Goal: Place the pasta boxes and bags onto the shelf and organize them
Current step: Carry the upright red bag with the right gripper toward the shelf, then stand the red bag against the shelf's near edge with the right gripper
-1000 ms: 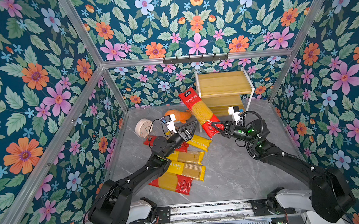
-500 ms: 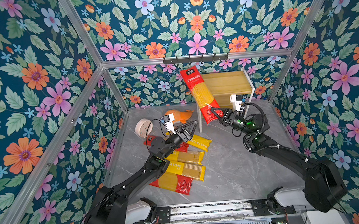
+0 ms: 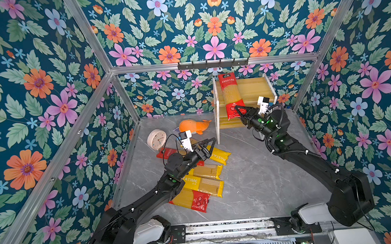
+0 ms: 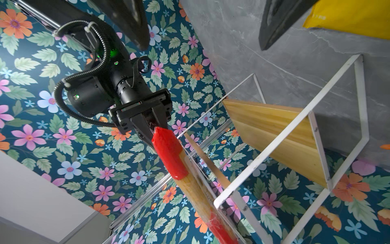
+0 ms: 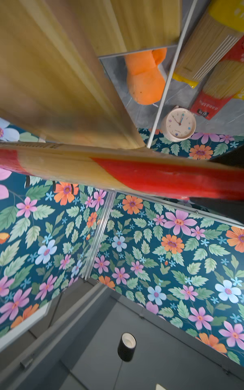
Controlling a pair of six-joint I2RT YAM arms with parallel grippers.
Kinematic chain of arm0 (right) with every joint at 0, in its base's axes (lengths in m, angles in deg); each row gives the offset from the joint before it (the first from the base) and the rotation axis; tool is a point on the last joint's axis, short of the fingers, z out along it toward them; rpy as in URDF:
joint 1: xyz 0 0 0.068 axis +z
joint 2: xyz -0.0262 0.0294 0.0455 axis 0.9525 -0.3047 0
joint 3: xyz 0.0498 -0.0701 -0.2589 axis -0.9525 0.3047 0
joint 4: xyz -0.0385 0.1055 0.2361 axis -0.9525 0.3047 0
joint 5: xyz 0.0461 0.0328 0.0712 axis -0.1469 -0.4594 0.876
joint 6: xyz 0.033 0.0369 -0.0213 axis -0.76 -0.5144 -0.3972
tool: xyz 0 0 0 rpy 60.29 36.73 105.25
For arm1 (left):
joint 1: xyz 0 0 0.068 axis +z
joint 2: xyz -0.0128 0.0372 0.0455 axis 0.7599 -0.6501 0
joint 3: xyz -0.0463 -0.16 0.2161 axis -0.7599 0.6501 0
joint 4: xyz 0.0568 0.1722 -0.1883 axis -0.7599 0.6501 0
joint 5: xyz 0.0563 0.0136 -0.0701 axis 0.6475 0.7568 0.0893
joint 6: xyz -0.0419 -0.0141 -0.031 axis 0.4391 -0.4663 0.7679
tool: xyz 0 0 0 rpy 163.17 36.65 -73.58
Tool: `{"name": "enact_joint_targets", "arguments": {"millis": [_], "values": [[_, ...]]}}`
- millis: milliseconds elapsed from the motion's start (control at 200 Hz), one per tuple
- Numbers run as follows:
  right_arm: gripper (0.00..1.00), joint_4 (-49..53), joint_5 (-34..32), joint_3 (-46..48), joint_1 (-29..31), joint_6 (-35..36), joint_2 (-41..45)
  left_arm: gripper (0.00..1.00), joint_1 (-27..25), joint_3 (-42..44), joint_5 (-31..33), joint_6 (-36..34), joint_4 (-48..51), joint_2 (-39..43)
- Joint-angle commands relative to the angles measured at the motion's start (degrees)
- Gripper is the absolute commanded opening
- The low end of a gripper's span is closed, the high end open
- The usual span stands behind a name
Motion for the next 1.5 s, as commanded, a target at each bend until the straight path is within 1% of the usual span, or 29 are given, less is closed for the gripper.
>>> {"name": "enact_joint_targets", "arguments": {"millis": [0, 160, 235, 410, 560, 725, 745, 780, 805, 895, 910, 940, 980, 1050, 1195, 1310, 1495], "values": [[0.00, -1.0, -1.6, -2.4, -0.1, 0.1, -1.7, 0.83, -0.3, 0.4, 1.7, -1.7, -0.2, 0.3], [0.00, 2.6, -2.1, -6.3, -0.1, -2.8, -5.6, 0.83, -0.5, 0.8, 2.3, -2.1, 0.1, 0.4], [0.00, 2.4, -1.8, -8.0, -0.1, -3.9, -7.4, 0.83, -0.6, 0.7, 2.5, -2.3, 0.2, 0.4], [0.00, 5.9, -1.8, -13.1, -0.1, -3.5, -10.1, 0.83, -0.7, 0.5, 2.6, -2.8, 0.5, 0.3], [0.00, 5.7, -1.2, -14.7, 0.0, -5.4, -13.3, 0.83, -0.8, 0.4, 2.8, -3.0, 0.4, -0.2], [0.00, 5.5, -0.1, -14.9, 0.6, -5.5, -13.5, 0.83, -0.9, 0.8, 2.8, -3.1, 0.2, -0.4], [0.02, 5.7, 0.3, -15.1, 0.5, -5.6, -15.2, 0.83, -1.0, 0.8, 2.9, -3.1, 0.2, -0.4], [0.08, 6.1, 1.1, -15.2, 0.3, -6.0, -15.4, 0.83, -1.0, 0.9, 2.9, -3.1, 0.3, -0.3], [0.14, 6.3, 1.7, -15.0, 0.1, -6.0, -15.3, 0.83, -0.9, 0.8, 2.8, -3.2, 0.3, -0.3], [0.33, 6.9, 2.7, -13.7, -0.5, -5.8, -14.6, 0.83, -1.0, 0.8, 2.6, -3.2, 0.5, 0.1], [0.35, 7.0, 2.9, -13.4, -0.7, -5.6, -12.7, 0.83, -1.0, 0.7, 2.7, -3.4, 0.6, 0.1], [0.41, 7.4, 3.0, -12.9, -0.8, -5.1, -12.0, 0.83, -1.0, 0.6, 2.6, -3.5, 0.8, 0.3], [0.45, 8.2, 3.3, -12.4, -1.2, -4.6, -11.1, 0.83, -1.0, 0.5, 2.6, -3.8, 1.2, 0.3], [0.48, 8.6, 3.9, -11.1, -1.5, -4.1, -10.0, 0.83, -1.0, 0.3, 2.5, -3.9, 1.3, 0.3], [0.49, 10.4, 5.8, -10.5, -1.9, -2.6, -9.0, 0.82, -1.0, 0.7, 2.4, -3.4, 0.6, -0.3], [0.49, 10.5, 7.3, -10.0, -1.9, -3.1, -9.0, 0.82, -1.2, 0.9, 2.6, -3.0, -0.1, -0.5], [0.35, 10.0, 7.4, -11.6, -1.9, -3.3, -9.9, 0.82, -1.6, 0.9, 3.1, -3.3, 0.6, -0.2]]}}
